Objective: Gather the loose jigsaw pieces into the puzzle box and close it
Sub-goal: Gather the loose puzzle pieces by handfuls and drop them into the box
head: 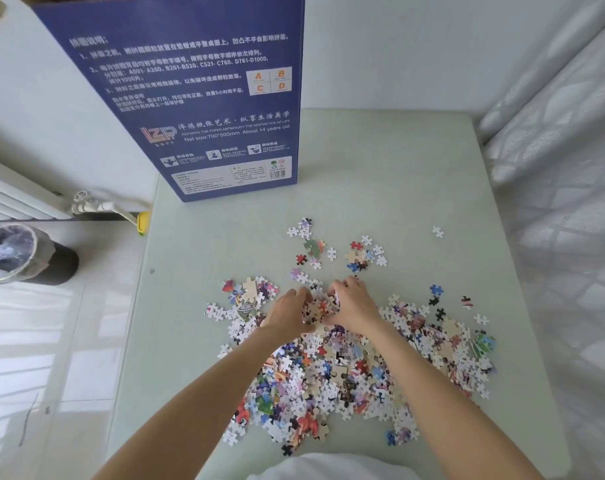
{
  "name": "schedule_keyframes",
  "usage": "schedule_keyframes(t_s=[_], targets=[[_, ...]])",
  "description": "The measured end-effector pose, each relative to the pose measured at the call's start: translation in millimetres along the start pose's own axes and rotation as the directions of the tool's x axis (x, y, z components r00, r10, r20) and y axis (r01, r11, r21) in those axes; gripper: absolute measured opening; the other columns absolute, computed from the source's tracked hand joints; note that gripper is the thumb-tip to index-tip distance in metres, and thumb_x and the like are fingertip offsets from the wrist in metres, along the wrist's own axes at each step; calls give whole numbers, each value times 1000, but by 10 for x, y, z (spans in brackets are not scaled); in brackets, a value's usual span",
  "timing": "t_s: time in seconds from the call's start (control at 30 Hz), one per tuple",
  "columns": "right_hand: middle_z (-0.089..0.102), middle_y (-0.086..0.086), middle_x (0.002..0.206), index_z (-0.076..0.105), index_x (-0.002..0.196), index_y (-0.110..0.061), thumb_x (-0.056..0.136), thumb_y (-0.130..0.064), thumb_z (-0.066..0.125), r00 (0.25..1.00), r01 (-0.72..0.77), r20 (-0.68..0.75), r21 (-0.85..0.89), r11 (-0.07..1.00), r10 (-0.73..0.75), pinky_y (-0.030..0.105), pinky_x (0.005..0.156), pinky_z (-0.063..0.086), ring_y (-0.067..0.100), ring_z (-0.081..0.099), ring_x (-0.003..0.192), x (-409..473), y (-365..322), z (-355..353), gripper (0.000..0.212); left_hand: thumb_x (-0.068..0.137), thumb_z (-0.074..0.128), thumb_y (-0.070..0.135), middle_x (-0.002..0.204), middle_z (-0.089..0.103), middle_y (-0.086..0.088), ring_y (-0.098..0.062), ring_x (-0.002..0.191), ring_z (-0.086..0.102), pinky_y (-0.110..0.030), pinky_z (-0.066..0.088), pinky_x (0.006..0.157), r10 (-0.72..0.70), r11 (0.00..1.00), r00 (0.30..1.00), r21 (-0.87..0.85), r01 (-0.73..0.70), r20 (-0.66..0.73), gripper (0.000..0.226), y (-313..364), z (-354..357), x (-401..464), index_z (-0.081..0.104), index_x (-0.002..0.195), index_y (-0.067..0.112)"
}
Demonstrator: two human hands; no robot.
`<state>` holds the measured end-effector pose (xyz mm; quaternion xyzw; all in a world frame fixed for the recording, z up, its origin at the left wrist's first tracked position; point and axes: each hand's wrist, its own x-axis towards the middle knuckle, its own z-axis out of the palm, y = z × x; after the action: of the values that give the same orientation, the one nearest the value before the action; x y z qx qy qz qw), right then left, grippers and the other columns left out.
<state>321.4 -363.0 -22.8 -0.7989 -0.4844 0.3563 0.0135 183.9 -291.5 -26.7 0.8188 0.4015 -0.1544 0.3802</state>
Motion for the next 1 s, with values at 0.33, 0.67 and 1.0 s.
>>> schedule_keyframes(t_s=[0.33,0.67,1.0], targets=[[56,0,114,53,114,-18,81,-22,69,992,28,-126,174,984,-6,21,76,37,15,53,96,-130,79,-80,37,63,84,34,136,33,-12,-27,122,42,-37,38,105,-7,1000,999,-12,8,42,108,149,64,41,15,145,20],[43,7,123,49,127,-22,75,-37,74,993,-106,-33,199,974,115,27,83,42,20,52,100,-196,138,-46,60,77,74,23,110,58,-7,-21,96,56,-30,49,84,16,996,1000,89,-18,24,62,181,50,121,41,130,19],[58,4,122,50,126,-15,76,-6,71,984,-113,-98,307,945,149,23,81,44,18,56,101,-260,199,8,54,87,64,24,112,60,-8,-19,92,60,-19,43,78,74,997,996,-16,-75,-49,36,31,-119,82,57,121,15]])
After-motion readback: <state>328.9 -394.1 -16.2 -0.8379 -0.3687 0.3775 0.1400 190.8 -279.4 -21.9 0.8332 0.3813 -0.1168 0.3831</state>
